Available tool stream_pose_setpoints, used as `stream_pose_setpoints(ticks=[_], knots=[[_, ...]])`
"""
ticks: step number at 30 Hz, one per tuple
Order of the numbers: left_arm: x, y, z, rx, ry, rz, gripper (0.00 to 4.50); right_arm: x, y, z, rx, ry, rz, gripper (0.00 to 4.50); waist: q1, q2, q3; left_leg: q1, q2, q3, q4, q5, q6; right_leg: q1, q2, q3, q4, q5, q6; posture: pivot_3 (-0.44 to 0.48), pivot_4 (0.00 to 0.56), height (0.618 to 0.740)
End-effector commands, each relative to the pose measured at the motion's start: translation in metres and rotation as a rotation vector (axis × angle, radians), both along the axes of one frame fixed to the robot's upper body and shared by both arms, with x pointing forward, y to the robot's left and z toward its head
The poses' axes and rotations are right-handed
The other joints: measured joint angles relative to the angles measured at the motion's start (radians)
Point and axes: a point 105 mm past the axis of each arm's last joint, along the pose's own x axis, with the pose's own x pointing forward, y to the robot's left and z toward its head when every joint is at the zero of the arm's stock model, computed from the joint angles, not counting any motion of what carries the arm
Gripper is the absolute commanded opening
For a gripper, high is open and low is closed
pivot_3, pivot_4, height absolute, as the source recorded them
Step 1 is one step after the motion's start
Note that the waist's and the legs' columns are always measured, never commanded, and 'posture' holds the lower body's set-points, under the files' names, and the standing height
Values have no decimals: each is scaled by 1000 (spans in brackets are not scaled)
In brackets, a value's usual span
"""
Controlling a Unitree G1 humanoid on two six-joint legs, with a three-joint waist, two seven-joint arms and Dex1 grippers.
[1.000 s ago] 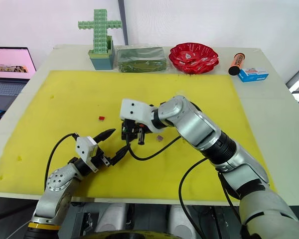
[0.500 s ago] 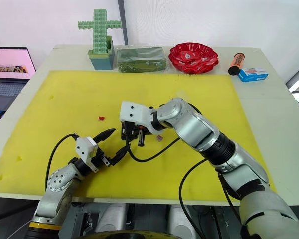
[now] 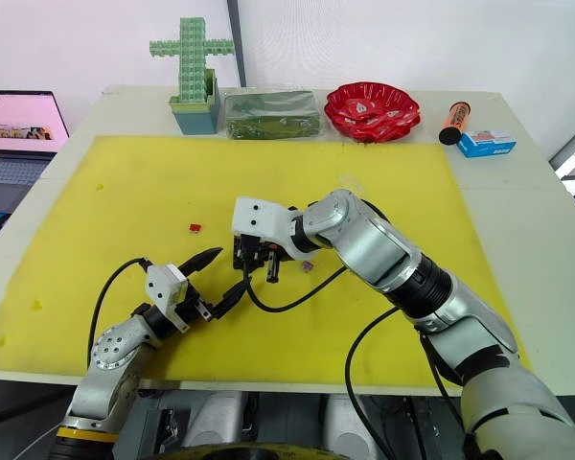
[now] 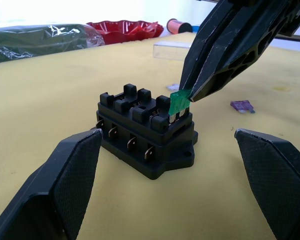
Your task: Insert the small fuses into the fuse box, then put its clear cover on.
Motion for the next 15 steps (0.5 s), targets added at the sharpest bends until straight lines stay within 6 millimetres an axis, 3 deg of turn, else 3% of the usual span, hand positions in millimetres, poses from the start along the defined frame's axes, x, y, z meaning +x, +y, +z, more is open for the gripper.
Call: stream_pose_setpoints(ticks=[1, 15], knots=[[-1, -5, 6, -6, -25, -14, 4458, 2, 2, 11, 26, -46, 4, 0, 0, 0, 0, 0, 0, 0, 0, 0, 0, 0, 0, 0, 0, 0, 0, 0, 150, 740], [0, -6, 11, -5, -24, -19, 4458, 4, 3, 13, 46, -27, -12, 0, 0, 0, 0, 0, 0, 0, 0, 0, 0, 0, 0, 0, 0, 0, 0, 0, 150, 740]])
